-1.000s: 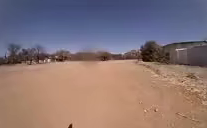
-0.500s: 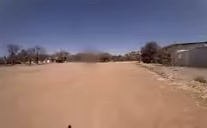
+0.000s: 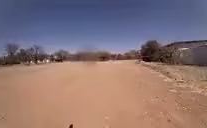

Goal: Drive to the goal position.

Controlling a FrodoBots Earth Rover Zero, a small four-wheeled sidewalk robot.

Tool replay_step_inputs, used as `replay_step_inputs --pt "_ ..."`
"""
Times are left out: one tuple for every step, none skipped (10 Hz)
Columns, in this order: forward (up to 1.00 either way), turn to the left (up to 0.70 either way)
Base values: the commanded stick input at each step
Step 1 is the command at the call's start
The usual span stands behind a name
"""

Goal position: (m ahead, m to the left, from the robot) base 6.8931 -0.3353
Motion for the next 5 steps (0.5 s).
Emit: replay_step_inputs --pt "1.0 -0.15" --pt "1.0 -0.04" --pt "1.0 0.0" --pt "1.0 0.0" --pt "1.0 0.0"
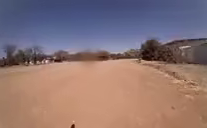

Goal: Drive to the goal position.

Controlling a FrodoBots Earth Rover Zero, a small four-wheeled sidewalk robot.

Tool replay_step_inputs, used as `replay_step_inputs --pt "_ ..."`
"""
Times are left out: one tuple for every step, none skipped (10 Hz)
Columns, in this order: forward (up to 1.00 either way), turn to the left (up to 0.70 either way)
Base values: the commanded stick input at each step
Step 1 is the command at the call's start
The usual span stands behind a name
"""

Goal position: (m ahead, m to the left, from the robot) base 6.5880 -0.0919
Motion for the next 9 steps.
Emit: replay_step_inputs --pt "1.0 0.0" --pt "1.0 0.0" --pt "1.0 0.0" --pt "1.0 0.0" --pt "1.0 0.0" --pt "1.0 0.0" --pt "1.0 0.0" --pt "1.0 0.0" --pt "1.0 0.0"
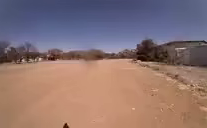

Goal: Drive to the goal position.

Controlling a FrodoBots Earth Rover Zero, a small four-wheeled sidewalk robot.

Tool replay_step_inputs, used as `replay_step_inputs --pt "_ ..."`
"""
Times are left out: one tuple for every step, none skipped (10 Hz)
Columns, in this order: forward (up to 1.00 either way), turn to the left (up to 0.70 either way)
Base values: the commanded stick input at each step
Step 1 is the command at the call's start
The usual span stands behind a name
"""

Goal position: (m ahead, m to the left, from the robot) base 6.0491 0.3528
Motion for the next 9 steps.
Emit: replay_step_inputs --pt "1.0 0.0" --pt "1.0 0.0" --pt "1.0 0.0" --pt "1.0 0.0" --pt "1.0 0.0" --pt "1.0 0.0" --pt "1.0 0.0" --pt "1.0 0.0" --pt "1.0 0.0"
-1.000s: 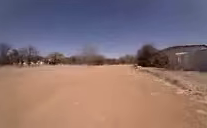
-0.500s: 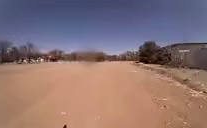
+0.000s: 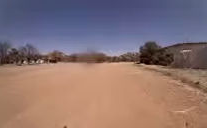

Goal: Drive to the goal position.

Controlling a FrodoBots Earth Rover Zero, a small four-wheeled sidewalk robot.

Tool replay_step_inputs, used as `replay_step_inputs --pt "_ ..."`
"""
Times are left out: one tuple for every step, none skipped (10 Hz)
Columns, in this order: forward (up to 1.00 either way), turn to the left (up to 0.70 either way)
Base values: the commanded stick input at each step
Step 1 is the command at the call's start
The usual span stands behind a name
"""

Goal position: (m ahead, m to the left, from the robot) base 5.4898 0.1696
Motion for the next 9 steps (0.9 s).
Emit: replay_step_inputs --pt "1.0 0.0" --pt "1.0 0.0" --pt "1.0 0.0" --pt "1.0 0.0" --pt "1.0 0.0" --pt "1.0 0.0" --pt "1.0 0.0" --pt "1.0 0.0" --pt "1.0 0.0"
